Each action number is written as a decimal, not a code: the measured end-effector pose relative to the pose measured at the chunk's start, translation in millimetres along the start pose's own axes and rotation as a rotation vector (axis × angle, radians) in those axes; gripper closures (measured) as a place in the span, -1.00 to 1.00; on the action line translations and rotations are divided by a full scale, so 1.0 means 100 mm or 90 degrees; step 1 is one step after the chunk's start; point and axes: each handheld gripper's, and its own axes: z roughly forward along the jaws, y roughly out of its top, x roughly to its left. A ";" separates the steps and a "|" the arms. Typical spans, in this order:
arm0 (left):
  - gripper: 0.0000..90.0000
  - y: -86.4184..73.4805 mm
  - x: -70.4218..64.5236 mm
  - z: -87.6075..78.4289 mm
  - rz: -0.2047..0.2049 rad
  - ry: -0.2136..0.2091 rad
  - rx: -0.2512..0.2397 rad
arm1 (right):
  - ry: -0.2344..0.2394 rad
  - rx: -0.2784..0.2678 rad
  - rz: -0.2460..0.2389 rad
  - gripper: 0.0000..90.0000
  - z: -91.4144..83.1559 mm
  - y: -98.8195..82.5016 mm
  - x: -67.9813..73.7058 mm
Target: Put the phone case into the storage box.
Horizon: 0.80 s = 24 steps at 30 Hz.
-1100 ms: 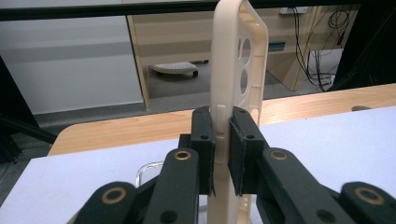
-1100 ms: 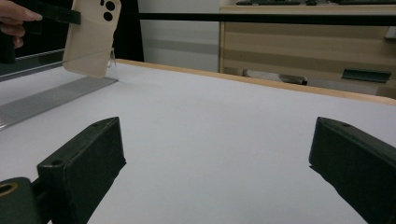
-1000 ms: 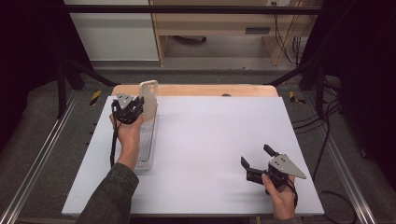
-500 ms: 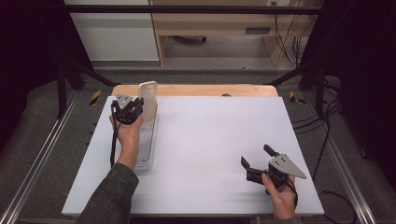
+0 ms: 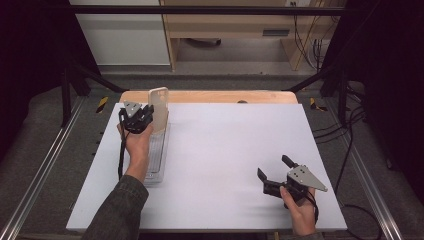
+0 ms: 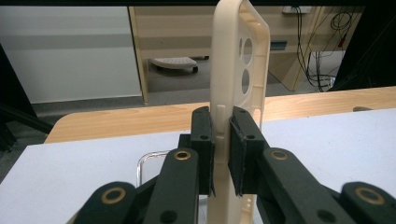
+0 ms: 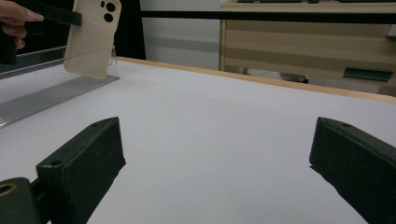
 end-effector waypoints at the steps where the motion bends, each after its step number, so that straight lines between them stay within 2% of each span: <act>1: 0.79 0.00 0.00 0.00 0.000 0.001 0.002 | 0.000 -0.001 0.000 -0.94 0.00 0.00 0.00; 24: 0.79 -0.02 0.02 0.03 -0.009 0.013 0.016 | 0.000 0.001 0.003 -0.94 0.00 0.00 0.01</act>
